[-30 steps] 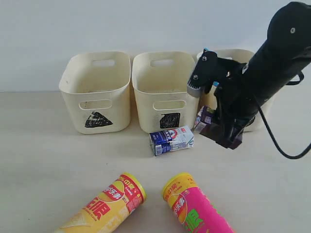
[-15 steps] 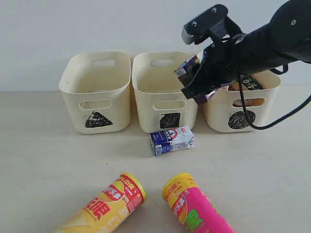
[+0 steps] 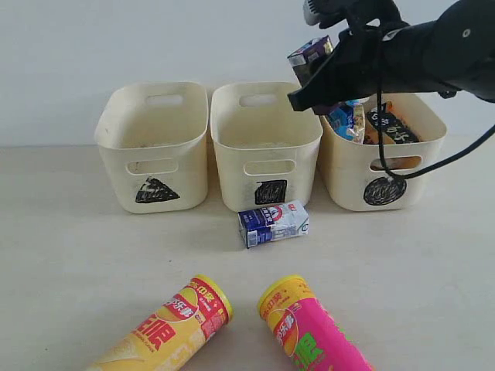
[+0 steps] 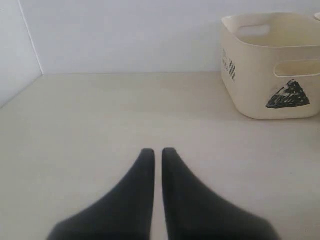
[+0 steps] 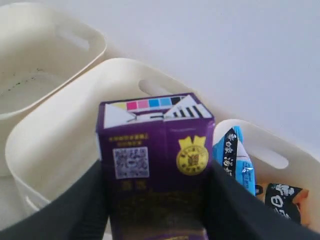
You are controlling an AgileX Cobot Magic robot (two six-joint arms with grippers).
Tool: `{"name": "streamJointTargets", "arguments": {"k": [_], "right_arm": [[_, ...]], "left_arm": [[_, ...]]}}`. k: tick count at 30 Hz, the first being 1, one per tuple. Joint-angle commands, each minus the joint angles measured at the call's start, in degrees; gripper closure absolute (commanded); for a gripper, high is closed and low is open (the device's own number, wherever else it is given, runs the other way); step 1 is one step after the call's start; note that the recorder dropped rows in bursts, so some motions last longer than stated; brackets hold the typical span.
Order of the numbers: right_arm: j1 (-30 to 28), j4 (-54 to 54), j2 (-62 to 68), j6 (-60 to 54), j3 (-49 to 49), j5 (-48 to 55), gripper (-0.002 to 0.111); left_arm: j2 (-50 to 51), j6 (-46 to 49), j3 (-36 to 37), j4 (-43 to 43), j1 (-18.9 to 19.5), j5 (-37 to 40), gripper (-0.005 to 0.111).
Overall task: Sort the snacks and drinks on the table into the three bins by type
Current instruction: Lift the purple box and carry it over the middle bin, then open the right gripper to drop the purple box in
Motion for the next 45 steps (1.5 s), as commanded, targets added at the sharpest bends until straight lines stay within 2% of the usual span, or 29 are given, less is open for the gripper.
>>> {"name": "streamJointTargets", "arguments": {"k": [1,18,33,36,42,45], "right_arm": [[0.0,0.3,3.2,2.2,-4.2,0.0,0.108],[0.0,0.3,16.9,6.0,-18.2,3.2,0.108],[0.0,4.6,24.1,6.3,-23.7,3.3,0.107],[0.0,4.6,24.3,6.3,-23.7,3.3,0.093],[0.0,4.6,24.3,6.1,-23.7,3.2,0.046],[0.0,4.6,24.3,6.1,-23.7,3.1,0.036]], "left_arm": [[-0.2,-0.3,0.2,-0.3,0.0,-0.1,0.102],[-0.2,-0.3,0.2,-0.3,0.0,-0.1,0.102],[-0.2,-0.3,0.2,-0.3,0.0,-0.1,0.102],[-0.2,-0.3,0.2,-0.3,0.0,-0.1,0.102],[-0.2,-0.3,0.2,-0.3,0.0,-0.1,0.102],[-0.2,-0.3,0.2,-0.3,0.0,-0.1,0.102]]}}
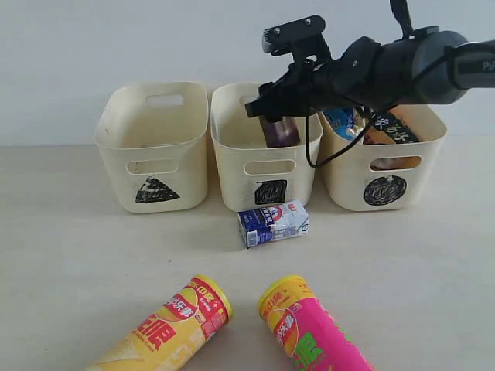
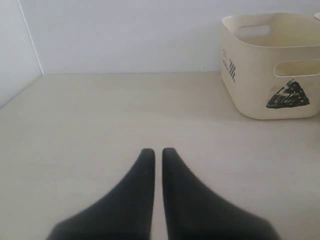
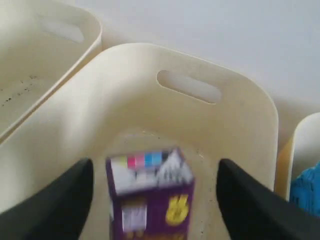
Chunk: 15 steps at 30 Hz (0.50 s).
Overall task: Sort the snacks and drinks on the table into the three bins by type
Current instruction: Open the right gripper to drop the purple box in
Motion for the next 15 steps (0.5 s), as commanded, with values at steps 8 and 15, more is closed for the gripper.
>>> {"name": "streamJointTargets", "arguments": {"k": [8,15], "right_arm": [[0.0,0.1,-1.3,-1.6,-0.5,-0.4,0.036],[0.0,-3.6,-6.9,-7.5,-0.5,12.5,0.067]], "left_arm": [[-0.2,-0.3,0.2,-0.3,0.0,-0.1,0.102],[-0.2,-0.3,0.2,-0.3,0.0,-0.1,0.102]]}}
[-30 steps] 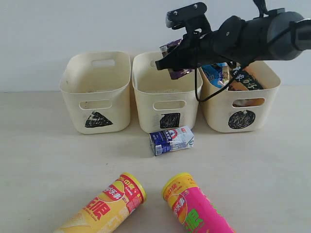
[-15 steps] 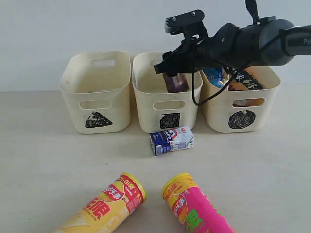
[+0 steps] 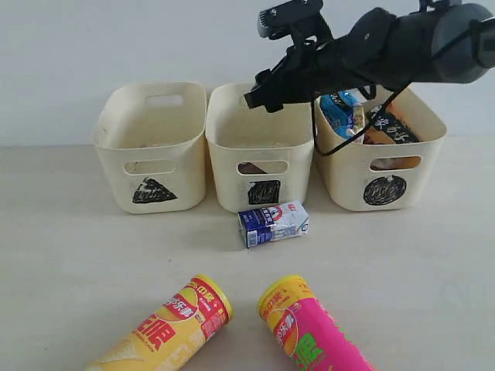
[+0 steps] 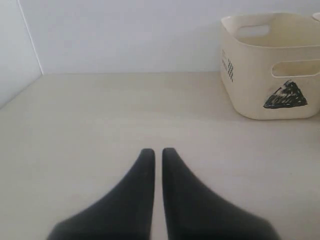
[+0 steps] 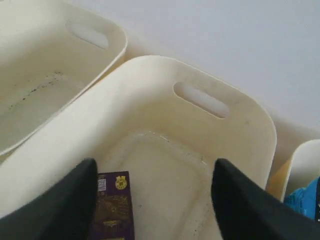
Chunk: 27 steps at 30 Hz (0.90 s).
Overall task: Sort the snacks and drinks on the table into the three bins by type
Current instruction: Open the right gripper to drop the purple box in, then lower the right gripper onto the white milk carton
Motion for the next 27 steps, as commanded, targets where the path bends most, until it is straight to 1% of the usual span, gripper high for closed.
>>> {"name": "streamJointTargets", "arguments": {"k": [1,2,3,8,14,18,21,22,23,27], "right_arm": [[0.0,-6.5,-3.7,-2.1,-0.3,10.2,0.086],[0.0,-7.6,-4.3,-2.1,-0.3,12.1,0.094],[0.0,-9.4,-5.0,-2.2,-0.3,15.8,0.108],[0.0,-12.5,-6.4,-4.6,-0.3,24.9,0.108],[0.0,-12.2,-6.4,-18.6,-0.3,40.2,0.108],[0.0,-9.0,-6.1,-28.5,-0.1,50.6,0.108],[0.0,-5.0,-6.1,-34.5,1.1,52.0,0.107],[0.0,-4.1,-6.1,-35.5,1.6,51.4,0.103],[0.0,-3.5,-6.1,-36.2,2.3,50.1,0.096],[0.0,-2.6,-6.1,-35.4,3.8,44.3,0.053]], "left_arm": [[-0.2,-0.3,0.2,-0.3,0.0,-0.1,0.102],[-0.2,-0.3,0.2,-0.3,0.0,-0.1,0.102],[-0.2,-0.3,0.2,-0.3,0.0,-0.1,0.102],[-0.2,-0.3,0.2,-0.3,0.0,-0.1,0.102],[-0.2,-0.3,0.2,-0.3,0.0,-0.1,0.102],[-0.2,-0.3,0.2,-0.3,0.0,-0.1,0.102],[-0.2,-0.3,0.2,-0.3,0.0,-0.1,0.102],[-0.2,-0.3,0.2,-0.3,0.0,-0.1,0.102],[-0.2,-0.3,0.2,-0.3,0.0,-0.1,0.102],[-0.2,-0.3,0.2,-0.3,0.0,-0.1,0.102]]}}
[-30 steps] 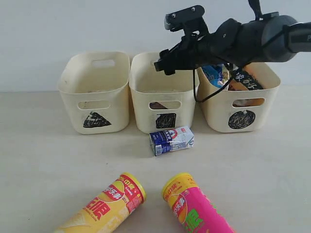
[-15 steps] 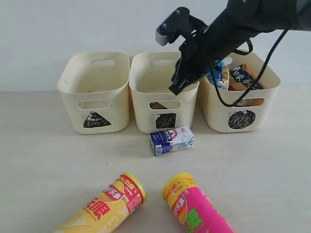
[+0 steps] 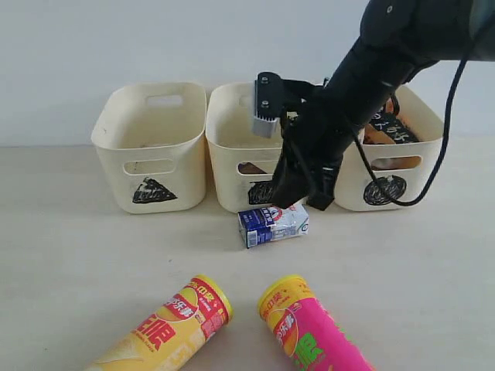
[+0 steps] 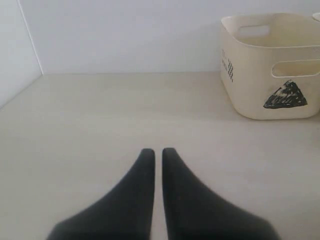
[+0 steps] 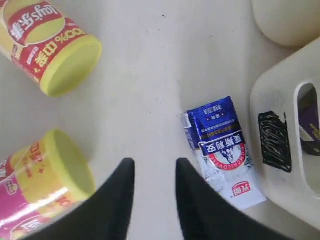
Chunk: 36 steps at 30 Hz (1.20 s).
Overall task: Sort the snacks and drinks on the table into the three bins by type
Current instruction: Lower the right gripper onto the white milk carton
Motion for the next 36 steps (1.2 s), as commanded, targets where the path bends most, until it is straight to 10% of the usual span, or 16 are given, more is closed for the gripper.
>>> {"name": "streamJointTargets", "arguments": {"k": [1,21,36], "right_arm": [[0.0,3.7,-0.5,2.9,1.8,-7.3,0.037],[4.6,-10.5,5.5,61.2,2.1,-22.0,0.016],[4.6,-18.6,10.0,63.1,2.2,-26.0,0.016]], "left_arm": [[-0.2,-0.3,0.2,-0.3,0.0,-0.1,0.102],[-0.2,-0.3,0.2,-0.3,0.0,-0.1,0.102],[-0.2,-0.3,0.2,-0.3,0.0,-0.1,0.102]]}}
